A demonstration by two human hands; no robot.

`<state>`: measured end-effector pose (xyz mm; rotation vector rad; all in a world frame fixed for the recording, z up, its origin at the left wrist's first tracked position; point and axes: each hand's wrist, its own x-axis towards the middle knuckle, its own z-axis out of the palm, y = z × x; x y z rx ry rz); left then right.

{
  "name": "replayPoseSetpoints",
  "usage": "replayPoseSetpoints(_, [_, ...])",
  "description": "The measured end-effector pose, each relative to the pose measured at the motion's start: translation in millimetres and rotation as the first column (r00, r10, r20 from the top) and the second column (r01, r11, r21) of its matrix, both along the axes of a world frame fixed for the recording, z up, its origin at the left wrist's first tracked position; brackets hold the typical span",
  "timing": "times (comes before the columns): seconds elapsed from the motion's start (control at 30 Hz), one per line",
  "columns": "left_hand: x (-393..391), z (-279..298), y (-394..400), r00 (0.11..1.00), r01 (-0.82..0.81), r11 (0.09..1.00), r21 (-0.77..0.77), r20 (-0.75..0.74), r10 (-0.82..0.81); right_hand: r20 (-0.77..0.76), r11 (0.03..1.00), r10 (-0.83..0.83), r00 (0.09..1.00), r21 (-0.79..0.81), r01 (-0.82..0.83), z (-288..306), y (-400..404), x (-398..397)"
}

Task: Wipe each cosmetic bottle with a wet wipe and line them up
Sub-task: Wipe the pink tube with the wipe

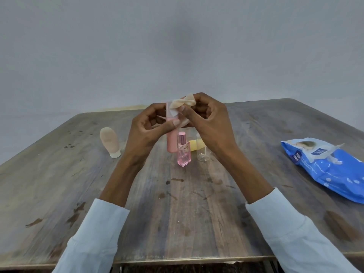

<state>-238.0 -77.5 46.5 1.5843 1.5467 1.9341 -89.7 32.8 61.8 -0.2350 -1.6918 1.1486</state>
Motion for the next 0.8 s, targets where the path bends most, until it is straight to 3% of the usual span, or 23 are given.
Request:
replayPoseSetpoints(0.23, [-9.6, 3.4, -3.1, 0.934, 0.144, 0.986, 0.083, 0.318, -0.163, -0.065, 0.999, -0.013, 0.998, -0.042, 0.010, 0.7, 3.6, 1.8])
replayPoseSetpoints(0.63, [-17.8, 2.9, -3.8, 0.893, 0.061, 0.992, 0.110, 0.438, -0.103, -0.018, 0.993, -0.111, 0.994, 0.031, 0.112, 2.0, -1.6, 1.8])
replayPoseSetpoints(0.8, [-14.6, 2.5, -1.7, 0.868, 0.011, 0.996, 0.093, 0.493, -0.055, -0.001, 0.975, -0.019, 1.000, 0.223, 0.019, 2.6, -13.4, -0.2])
